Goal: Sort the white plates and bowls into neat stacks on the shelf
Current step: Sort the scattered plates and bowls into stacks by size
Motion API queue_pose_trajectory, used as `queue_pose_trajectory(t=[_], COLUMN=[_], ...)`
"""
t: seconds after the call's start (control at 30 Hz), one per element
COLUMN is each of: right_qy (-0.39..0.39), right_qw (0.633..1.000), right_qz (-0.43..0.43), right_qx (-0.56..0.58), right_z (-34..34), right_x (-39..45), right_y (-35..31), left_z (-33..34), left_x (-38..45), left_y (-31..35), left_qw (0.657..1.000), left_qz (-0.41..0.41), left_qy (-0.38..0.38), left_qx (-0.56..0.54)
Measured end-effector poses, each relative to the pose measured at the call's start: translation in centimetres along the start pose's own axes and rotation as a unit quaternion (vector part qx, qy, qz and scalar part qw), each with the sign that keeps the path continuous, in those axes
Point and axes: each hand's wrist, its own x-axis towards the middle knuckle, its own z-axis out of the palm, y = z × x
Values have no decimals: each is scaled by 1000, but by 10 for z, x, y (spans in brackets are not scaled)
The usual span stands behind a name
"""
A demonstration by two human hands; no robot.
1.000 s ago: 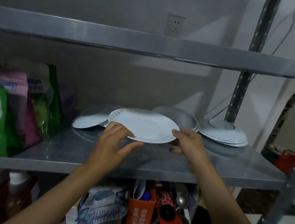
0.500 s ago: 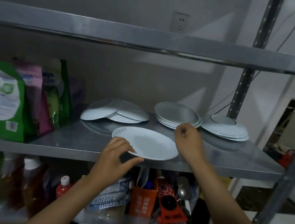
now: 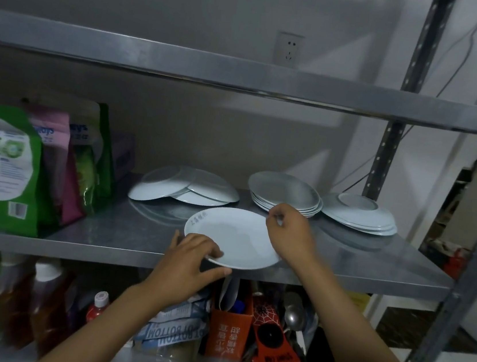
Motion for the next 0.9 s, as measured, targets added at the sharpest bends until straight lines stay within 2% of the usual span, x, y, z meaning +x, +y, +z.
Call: queue_pose_trajectory(t=[0.4,0.57,0.67,0.77,0.9], right_qy=[-48,-53,-59,-58,-64], right_qw=[997,996,995,996,994], right_qz=[-42,-38,-45,-47,-59], right_qx=[-36,-52,-61,-58,-66], right_z=[10,14,18,20,31], right_x=[10,13,15,20,26], right_y=[-9,-5,-4,-5,-12], left_z=[-14,-19,-22,-26,-35], left_x=[11,22,31,39,46], left_y=[7,-2,-21,-37,-55], left_qw=[994,998,999,996,991], left_qz=[-27,-34,-36,-61,-92], left_qy=[-98,-58,1,52,82], left_qx=[39,9,-16,-43,-46])
